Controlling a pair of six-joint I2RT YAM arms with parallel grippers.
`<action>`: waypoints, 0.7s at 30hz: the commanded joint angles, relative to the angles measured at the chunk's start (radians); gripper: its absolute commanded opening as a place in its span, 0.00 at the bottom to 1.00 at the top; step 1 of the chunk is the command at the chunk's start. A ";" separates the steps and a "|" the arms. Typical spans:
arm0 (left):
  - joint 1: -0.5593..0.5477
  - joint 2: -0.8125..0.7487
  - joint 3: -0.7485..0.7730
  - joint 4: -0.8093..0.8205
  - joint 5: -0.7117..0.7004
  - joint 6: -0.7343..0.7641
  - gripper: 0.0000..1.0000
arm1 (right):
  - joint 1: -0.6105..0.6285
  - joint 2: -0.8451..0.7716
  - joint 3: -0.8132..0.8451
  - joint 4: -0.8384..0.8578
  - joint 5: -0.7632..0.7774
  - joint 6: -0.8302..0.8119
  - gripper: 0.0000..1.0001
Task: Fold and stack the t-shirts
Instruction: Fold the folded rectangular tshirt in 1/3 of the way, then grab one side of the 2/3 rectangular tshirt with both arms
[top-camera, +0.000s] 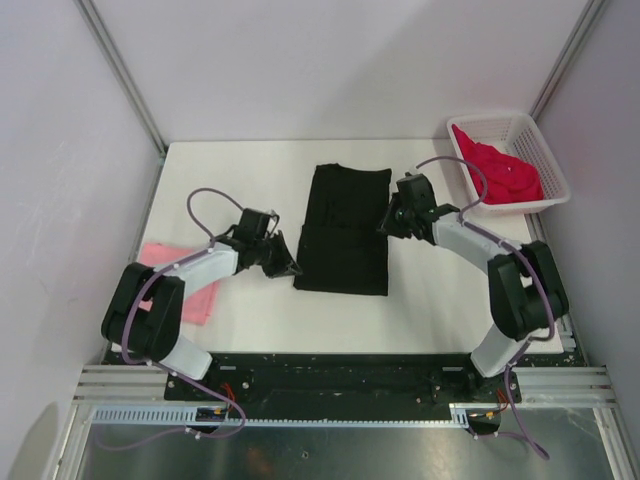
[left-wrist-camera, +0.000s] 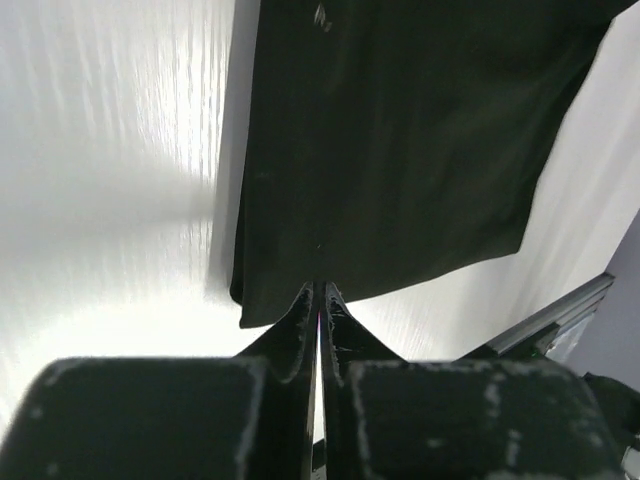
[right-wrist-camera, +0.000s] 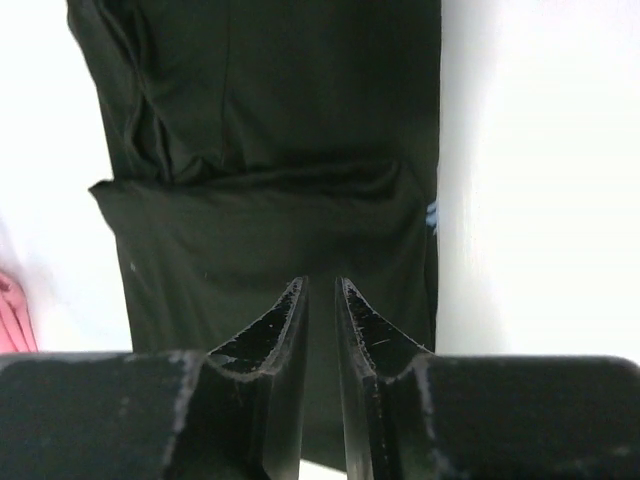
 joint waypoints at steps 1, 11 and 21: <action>-0.032 0.026 -0.047 0.097 0.002 -0.037 0.01 | -0.027 0.095 0.085 0.049 -0.030 -0.023 0.20; -0.051 0.067 -0.093 0.116 -0.015 -0.054 0.00 | -0.034 0.162 0.110 0.038 -0.054 -0.019 0.18; -0.052 0.089 -0.099 0.116 -0.022 -0.048 0.00 | -0.065 0.249 0.142 0.074 -0.077 -0.022 0.18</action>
